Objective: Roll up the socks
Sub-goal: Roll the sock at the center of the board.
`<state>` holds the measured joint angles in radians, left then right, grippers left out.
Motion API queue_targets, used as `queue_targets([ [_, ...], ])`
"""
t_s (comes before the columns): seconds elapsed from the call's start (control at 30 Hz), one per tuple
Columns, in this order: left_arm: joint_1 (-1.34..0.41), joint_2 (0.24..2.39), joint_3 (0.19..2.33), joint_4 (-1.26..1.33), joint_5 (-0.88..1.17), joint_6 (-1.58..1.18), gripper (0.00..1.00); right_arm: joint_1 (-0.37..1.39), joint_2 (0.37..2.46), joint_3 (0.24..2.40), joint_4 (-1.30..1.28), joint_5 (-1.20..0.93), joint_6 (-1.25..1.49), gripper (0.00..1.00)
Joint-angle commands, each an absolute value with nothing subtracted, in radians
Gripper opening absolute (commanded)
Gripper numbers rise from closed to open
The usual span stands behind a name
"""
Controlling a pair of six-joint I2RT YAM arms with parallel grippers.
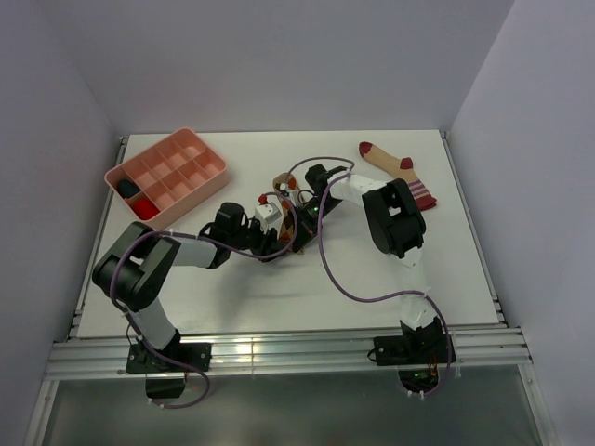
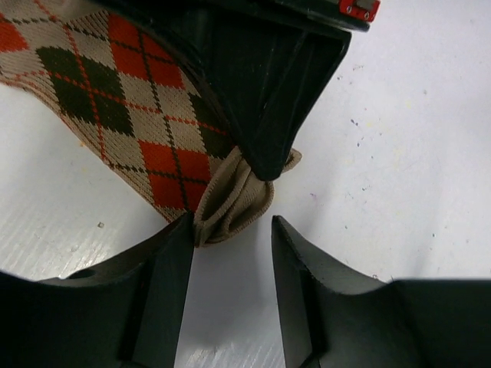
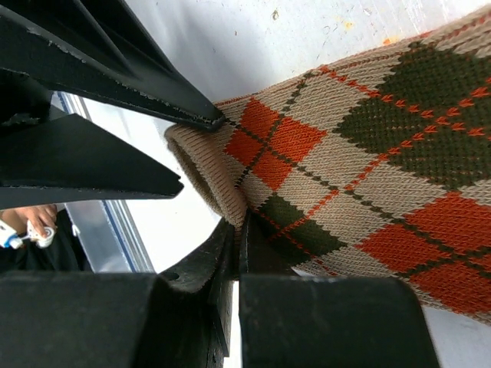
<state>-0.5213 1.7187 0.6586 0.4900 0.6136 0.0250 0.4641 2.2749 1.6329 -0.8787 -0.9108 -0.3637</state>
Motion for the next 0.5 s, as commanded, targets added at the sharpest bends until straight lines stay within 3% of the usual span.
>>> queue_targets([
  [0.0,-0.520,1.723,0.647,0.604,0.670,0.009,0.49,0.460,2.287,1.641,-0.899,-0.858,-0.376,0.00],
  [0.47,-0.522,1.758,0.578,0.716,0.687,-0.052,0.53,0.459,2.292,1.641,-0.896,-0.853,-0.368,0.00],
])
